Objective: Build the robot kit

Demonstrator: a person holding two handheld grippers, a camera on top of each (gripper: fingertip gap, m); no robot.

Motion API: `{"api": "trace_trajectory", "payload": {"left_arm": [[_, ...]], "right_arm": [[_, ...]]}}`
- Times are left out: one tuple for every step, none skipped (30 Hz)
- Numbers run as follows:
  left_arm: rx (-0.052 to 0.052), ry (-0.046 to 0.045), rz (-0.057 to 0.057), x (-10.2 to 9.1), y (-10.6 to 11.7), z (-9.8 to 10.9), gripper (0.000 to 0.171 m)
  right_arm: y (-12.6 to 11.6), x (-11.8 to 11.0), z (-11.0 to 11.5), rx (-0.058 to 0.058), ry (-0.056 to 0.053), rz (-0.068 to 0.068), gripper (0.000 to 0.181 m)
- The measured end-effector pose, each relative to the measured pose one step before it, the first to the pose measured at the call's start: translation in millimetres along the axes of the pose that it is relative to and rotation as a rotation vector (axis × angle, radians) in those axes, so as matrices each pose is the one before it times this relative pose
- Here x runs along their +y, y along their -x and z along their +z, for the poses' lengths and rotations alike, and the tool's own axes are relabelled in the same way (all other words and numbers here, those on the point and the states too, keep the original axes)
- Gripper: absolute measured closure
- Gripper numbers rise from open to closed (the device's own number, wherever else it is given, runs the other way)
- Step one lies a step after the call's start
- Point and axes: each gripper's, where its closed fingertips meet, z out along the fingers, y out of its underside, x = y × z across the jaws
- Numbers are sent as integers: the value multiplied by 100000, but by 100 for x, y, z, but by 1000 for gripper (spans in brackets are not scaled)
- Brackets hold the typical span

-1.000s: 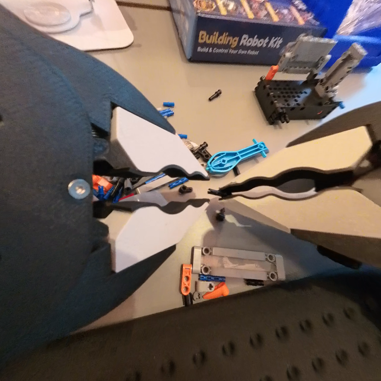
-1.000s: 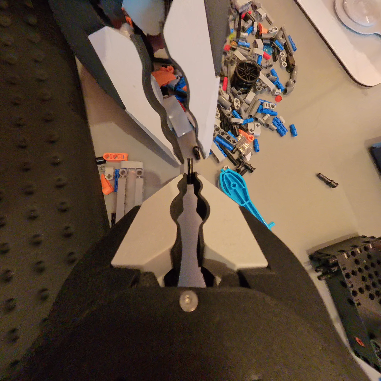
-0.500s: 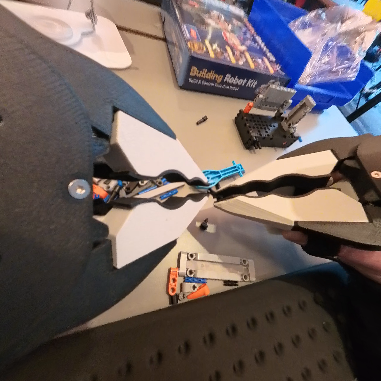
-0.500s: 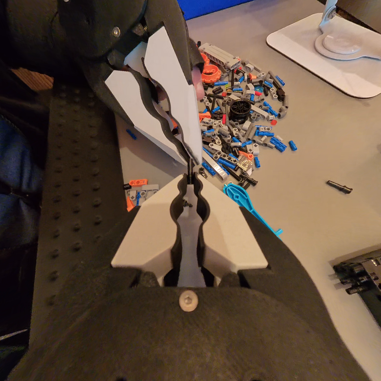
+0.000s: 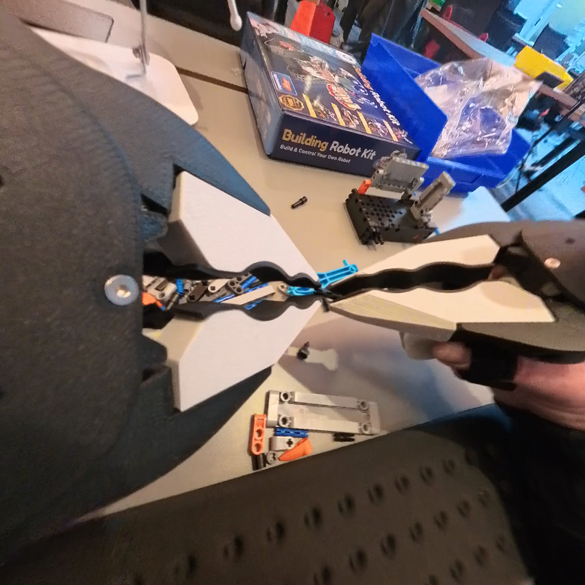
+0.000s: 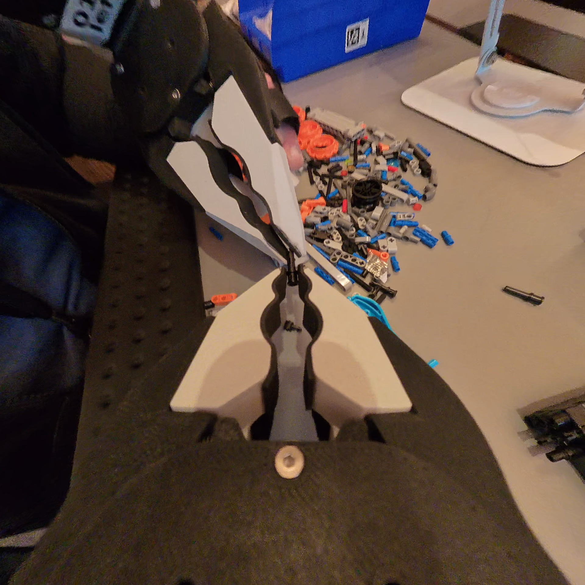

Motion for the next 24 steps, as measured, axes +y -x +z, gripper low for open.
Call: {"api": "trace_trajectory", "payload": {"left_arm": [[-164,-2203,-3077,-281,225,-169,171],[-338,-2548,-3031,-341,204,-144,171],[95,-3372,-3125,-466,124,-167,171],[345,-2792,-2898,-419,78,-119,171],[-321,-1779,-1944,-288,117,-64,171],[-196,-954,-1450,-157,64,-5,171],[-693,-1045,-658,-130,117,-28,171],[-261,-996,-791,-128,80,-45,171],[731,-716,-1517,-96,-25,-28,171],[212,-1257,-1508,-128,41,-54,171],[-62,-761,-557,-89,20,-1,171],[-537,-62,448,-48,50,-8,171],[-676,-48,669,-51,48,-4,171],[507,-108,-197,-35,-108,34,171],[-38,-942,-652,-144,5,-32,171],[0,-751,-680,-112,54,-65,171],[391,-111,-690,-8,4,1,171],[-29,-293,-157,-9,7,8,171],[-207,-687,219,-95,-22,-20,171],[429,-650,-946,-140,-29,-33,171],[482,-751,-1424,-117,7,-31,170],[-311,-250,-225,4,83,-10,171],[-41,463,771,80,-32,28,170],[239,-343,-97,-64,-70,-22,170]], "right_arm": [[-12,-468,-189,-709,-3283,1656,177],[5,-529,-178,-994,-3719,2044,177],[84,-582,-186,-1569,-3961,2232,176],[161,-524,-136,-1785,-3506,1921,176],[96,-368,-62,-1052,-2509,1197,177],[7,-229,1,-405,-1537,992,176],[-27,-180,-35,-7,-1233,554,176],[12,-161,-43,85,-957,-105,177],[58,-101,-32,-249,-617,-155,177],[48,-84,-40,-405,-625,187,176],[-8,-102,-50,-42,-576,312,177],[-32,-63,-21,292,-332,-157,176],[11,-29,-46,-222,-236,211,176],[59,-28,-58,-560,-227,349,175],[28,-74,-41,-117,-461,-148,176],[34,-71,-26,-285,-415,67,176],[-18,14,-42,-270,-18,384,176],[-6,37,-31,-264,146,302,176],[58,-47,-34,-464,-289,218,176],[88,-83,-48,-500,-517,56,176],[78,-71,-50,-502,-480,70,177],[-6,-7,-7,-91,-74,170,177],[-23,49,14,103,262,-2,177],[46,24,-27,-292,120,-89,177]]}}
